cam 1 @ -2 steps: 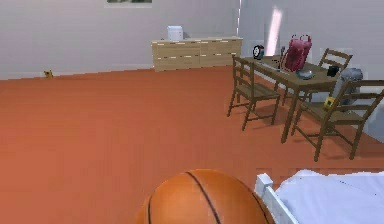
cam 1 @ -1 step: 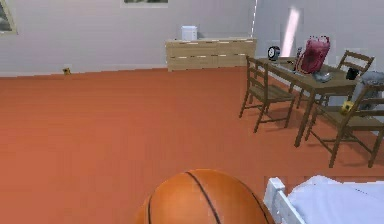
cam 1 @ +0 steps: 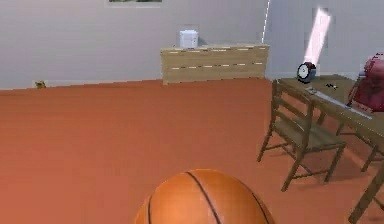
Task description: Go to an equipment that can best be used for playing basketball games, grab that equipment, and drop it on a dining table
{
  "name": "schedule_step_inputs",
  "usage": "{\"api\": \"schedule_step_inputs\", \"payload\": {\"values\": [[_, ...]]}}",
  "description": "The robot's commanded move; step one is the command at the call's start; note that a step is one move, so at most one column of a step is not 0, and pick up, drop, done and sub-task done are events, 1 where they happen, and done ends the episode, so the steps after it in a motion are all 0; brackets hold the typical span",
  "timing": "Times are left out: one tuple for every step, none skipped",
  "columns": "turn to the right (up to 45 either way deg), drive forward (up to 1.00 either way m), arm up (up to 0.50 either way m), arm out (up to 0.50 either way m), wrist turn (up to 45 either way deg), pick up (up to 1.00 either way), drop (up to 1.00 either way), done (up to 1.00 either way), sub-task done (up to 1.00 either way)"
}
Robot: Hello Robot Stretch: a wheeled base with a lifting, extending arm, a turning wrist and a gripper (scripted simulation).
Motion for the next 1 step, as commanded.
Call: {"api": "schedule_step_inputs", "payload": {"values": [[36.0,0.00,0.00,0.00,0.0,0.00,0.00,0.00,0.00]]}}
